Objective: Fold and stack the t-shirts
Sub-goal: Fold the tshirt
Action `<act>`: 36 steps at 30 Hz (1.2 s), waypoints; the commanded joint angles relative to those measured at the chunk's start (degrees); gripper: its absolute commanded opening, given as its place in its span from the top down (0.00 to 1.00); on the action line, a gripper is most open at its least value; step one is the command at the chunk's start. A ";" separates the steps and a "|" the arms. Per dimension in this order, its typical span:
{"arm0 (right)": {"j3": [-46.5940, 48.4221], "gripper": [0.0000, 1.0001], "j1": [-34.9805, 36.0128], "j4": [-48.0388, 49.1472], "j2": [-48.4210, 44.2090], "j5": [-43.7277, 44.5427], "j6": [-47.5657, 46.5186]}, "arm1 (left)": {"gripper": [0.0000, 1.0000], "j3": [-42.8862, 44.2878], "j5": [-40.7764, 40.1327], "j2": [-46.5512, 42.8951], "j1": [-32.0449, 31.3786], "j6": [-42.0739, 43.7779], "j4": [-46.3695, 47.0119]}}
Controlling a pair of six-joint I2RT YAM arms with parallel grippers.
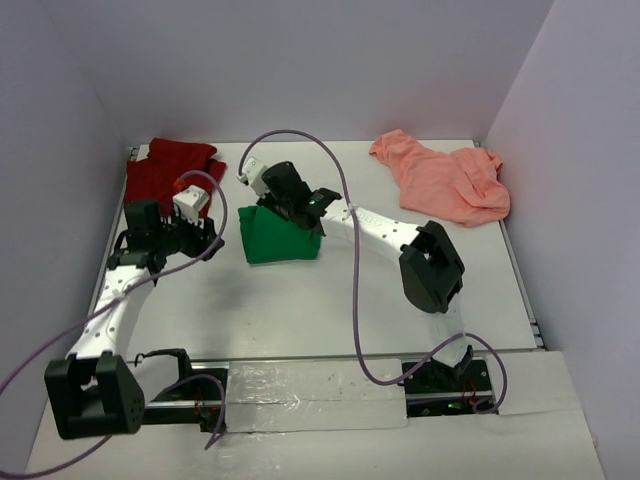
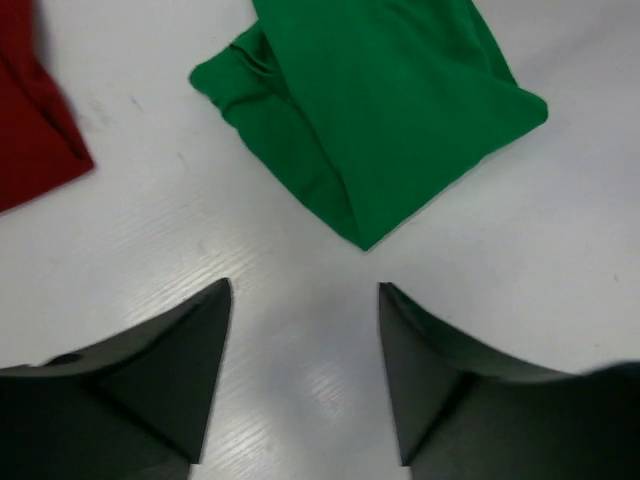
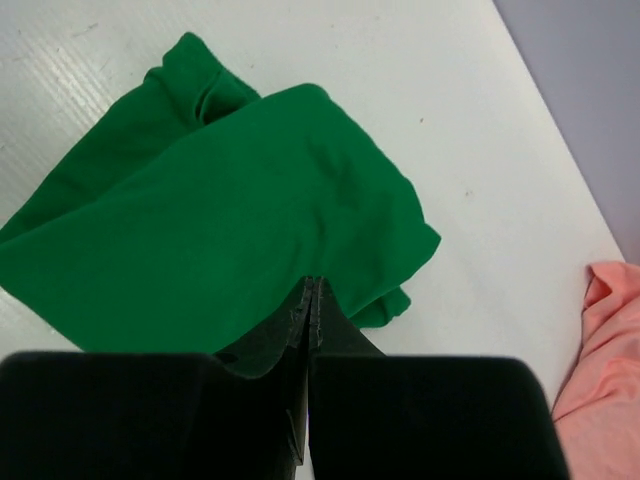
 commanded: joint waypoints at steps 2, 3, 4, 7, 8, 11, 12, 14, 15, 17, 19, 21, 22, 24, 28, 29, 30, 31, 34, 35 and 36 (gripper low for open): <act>-0.55 1.00 -0.35 -1.48 0.68 -1.91 2.51 | 0.42 5.55 9.06 7.76 0.22 -2.34 6.75; -0.81 1.00 -0.35 -1.40 0.95 -1.92 2.60 | 0.44 6.86 10.12 10.74 0.13 -3.13 9.20; -1.25 1.00 -0.43 -1.31 1.12 -1.92 2.60 | 0.44 7.57 12.48 12.33 0.13 -3.75 10.53; -1.52 1.00 -1.05 -1.22 2.26 -1.74 2.86 | 0.44 9.60 14.70 18.14 -0.74 -6.65 15.88; -1.52 1.00 -1.31 -1.39 2.53 -2.17 3.21 | 0.43 9.95 15.14 20.41 -1.10 -8.22 17.56; -0.99 1.00 -2.63 -1.92 4.02 -2.97 4.26 | 0.41 10.39 14.19 24.11 -3.90 -11.39 23.89; -0.73 1.00 -3.33 -2.27 4.89 -3.06 4.44 | 0.40 10.83 13.65 25.00 -5.83 -11.75 24.86; 0.59 1.00 -4.21 -3.32 6.04 -2.97 5.67 | 0.39 11.18 13.12 27.62 -7.59 -12.89 27.23; 2.16 1.00 -4.56 -4.02 7.26 -3.40 6.19 | 0.38 11.79 12.34 28.51 -9.26 -13.16 27.85; 4.01 1.00 -6.06 -6.66 8.67 -4.19 8.56 | 0.37 13.37 11.72 31.40 -11.81 -13.33 27.86; 6.99 1.00 -7.20 -9.81 10.78 -5.25 10.49 | 0.36 13.99 11.54 33.00 -13.05 -14.04 28.65; 7.88 1.00 -7.73 -10.62 11.75 -6.39 11.38 | 0.36 14.96 10.66 35.19 -14.71 -14.30 29.26; 8.06 1.00 -7.82 -11.41 11.93 -7.01 11.73 | 0.36 15.31 10.83 35.90 -15.07 -14.30 29.26; 8.15 1.00 -7.99 -11.85 11.67 -7.89 12.09 | 0.36 16.01 9.18 37.74 -15.77 -17.28 29.70; 8.59 1.00 -8.17 -13.08 10.79 -9.56 12.61 | 0.37 15.93 8.20 39.59 -15.78 -17.20 29.44; 8.76 1.00 -8.17 -13.34 10.62 -9.74 12.79 | 0.37 15.06 7.76 39.51 -15.78 -16.85 29.53; 9.03 1.00 -8.26 -14.04 10.27 -10.61 13.14 | 0.37 14.53 6.98 39.42 -15.78 -16.76 29.79; 9.29 1.00 -8.35 -14.49 10.18 -11.05 13.40 | 0.37 14.35 5.40 39.77 -15.78 -17.89 29.44; 11.04 1.00 -8.43 -16.77 10.18 -12.72 14.02 | 0.37 16.62 4.87 41.78 -15.25 -18.08 25.07; 11.40 1.00 -8.43 -17.12 10.44 -12.90 14.20 | 0.37 17.85 2.25 42.40 -15.25 -18.78 24.35; 12.53 1.00 -8.43 -18.35 10.61 -13.25 14.55 | 0.37 18.91 1.18 43.28 -15.16 -19.22 23.21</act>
